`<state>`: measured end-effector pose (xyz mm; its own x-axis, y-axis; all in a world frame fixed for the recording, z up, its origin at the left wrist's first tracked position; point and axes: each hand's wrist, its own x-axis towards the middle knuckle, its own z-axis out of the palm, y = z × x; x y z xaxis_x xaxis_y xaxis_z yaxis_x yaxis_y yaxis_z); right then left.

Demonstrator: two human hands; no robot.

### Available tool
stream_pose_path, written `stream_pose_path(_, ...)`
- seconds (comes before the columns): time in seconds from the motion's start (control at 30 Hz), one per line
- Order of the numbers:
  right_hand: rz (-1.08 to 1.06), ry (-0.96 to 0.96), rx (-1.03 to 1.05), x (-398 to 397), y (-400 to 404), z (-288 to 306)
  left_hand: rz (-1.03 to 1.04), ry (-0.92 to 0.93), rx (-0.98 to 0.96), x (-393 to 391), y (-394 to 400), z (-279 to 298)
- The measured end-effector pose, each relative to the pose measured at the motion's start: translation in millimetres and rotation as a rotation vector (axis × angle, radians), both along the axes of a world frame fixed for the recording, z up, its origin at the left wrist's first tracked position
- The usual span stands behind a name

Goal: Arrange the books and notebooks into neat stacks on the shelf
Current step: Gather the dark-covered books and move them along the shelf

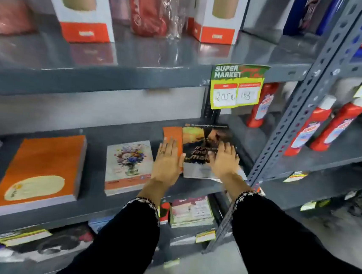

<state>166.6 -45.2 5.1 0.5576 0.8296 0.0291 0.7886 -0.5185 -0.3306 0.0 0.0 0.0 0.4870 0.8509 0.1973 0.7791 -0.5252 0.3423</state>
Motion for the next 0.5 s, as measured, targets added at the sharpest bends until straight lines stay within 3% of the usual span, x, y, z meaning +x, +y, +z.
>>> stream_pose_path(0.27, -0.316, 0.316, -0.123, 41, 31, -16, 0.034, 0.101, -0.259, 55, 29, -20)
stream_pose_path(0.5, -0.400, 0.329, -0.139, 51, 44, -16, 0.252, -0.155, -0.378, 74, 41, -21)
